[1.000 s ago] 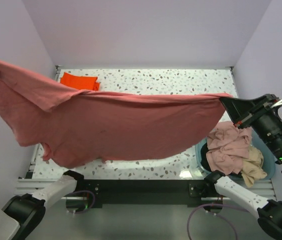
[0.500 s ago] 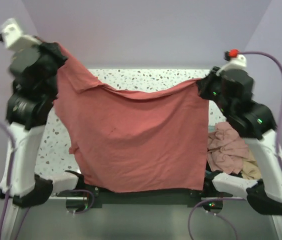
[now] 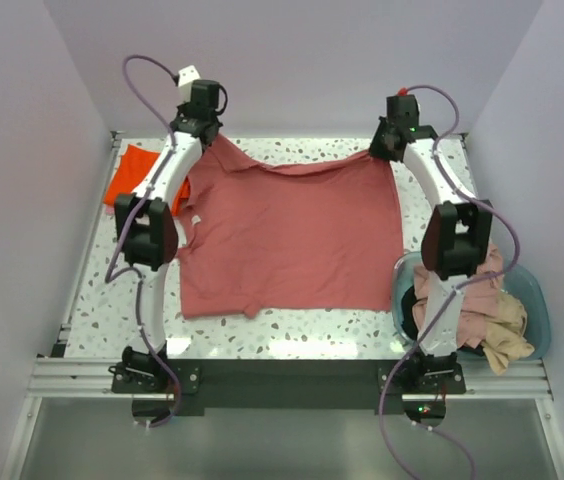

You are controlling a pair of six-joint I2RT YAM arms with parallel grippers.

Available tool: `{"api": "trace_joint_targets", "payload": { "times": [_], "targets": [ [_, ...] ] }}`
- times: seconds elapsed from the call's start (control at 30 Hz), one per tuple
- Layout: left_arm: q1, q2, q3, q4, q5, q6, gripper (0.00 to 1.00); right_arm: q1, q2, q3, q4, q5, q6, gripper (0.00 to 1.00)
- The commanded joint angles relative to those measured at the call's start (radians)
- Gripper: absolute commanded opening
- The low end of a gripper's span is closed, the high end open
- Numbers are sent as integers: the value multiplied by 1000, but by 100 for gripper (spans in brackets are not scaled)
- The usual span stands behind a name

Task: Fold and stack the t-shirts
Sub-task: Flatten the tshirt out, then fold the tshirt

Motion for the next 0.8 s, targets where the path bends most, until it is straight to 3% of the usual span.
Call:
{"api": "trace_joint_targets", "payload": {
  "times": [0.0, 0.17, 0.33, 0.43, 0.57, 0.77],
  "targets": [
    [8, 101, 162, 143, 25, 41, 0, -41, 152, 249, 77, -100, -20, 0],
    [23, 174, 156, 240, 63, 31, 0, -78, 347, 403, 74, -152, -12, 0],
    [29, 120, 52, 267, 94, 1, 0, -92, 317, 331, 127, -175, -35, 0],
    [29, -40, -167, 342, 100, -14, 0, -92, 274, 309, 105, -193, -49, 0],
    [29, -218, -267, 338, 63, -28, 0, -93, 159, 256, 74, -218, -68, 0],
    [28, -631, -491, 373, 46, -19, 0, -93, -212, 35, 83, -245, -80, 0]
  ]
}}
